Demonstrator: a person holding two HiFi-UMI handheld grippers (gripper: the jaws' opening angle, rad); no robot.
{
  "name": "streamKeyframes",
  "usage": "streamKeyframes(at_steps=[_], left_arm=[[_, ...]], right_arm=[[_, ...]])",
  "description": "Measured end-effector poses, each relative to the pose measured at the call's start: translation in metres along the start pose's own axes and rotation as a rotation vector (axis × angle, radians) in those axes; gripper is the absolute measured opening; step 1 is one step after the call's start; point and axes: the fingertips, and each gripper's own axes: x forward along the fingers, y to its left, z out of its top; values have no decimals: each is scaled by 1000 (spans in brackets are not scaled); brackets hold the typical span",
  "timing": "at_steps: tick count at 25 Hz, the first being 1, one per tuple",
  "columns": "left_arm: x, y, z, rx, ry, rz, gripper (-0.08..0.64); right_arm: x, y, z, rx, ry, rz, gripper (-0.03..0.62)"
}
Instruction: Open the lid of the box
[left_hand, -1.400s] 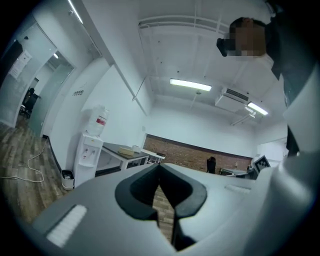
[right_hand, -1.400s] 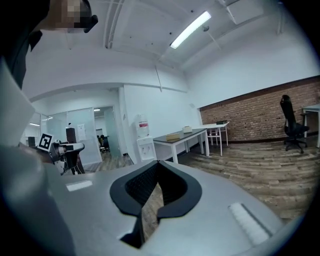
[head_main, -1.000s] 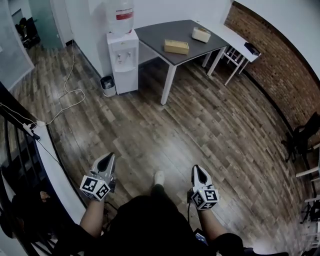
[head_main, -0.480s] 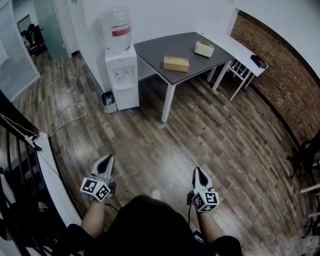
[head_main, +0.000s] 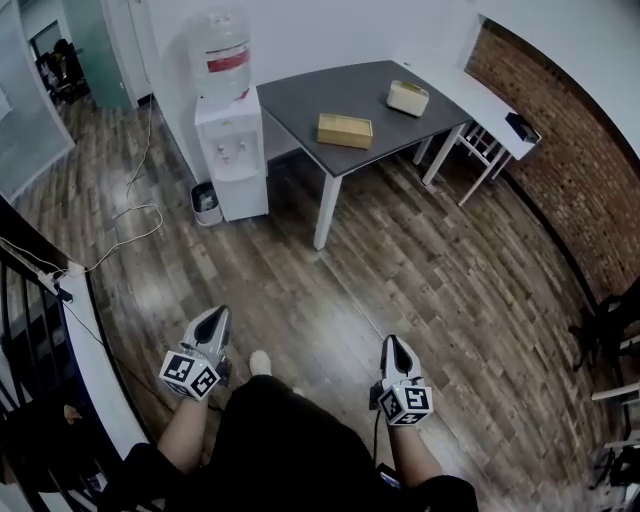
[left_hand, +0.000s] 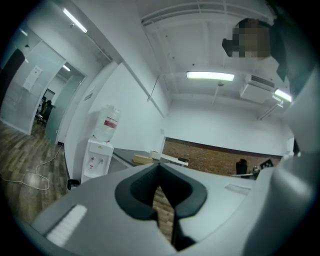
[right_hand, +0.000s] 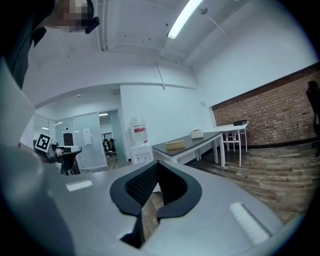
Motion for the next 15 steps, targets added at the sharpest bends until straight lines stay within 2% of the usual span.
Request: streamKeyframes(at_steps=[3, 9, 15], left_arm=[[15, 1, -8, 26, 27, -19, 0], [63, 14, -1, 70, -1, -76, 0], [134, 39, 15, 28, -51, -114, 0]], right_arm=[[14, -7, 1, -8, 0, -9, 3], [54, -19, 20, -22, -10, -32, 3], [113, -38, 48, -78, -1, -43, 3]])
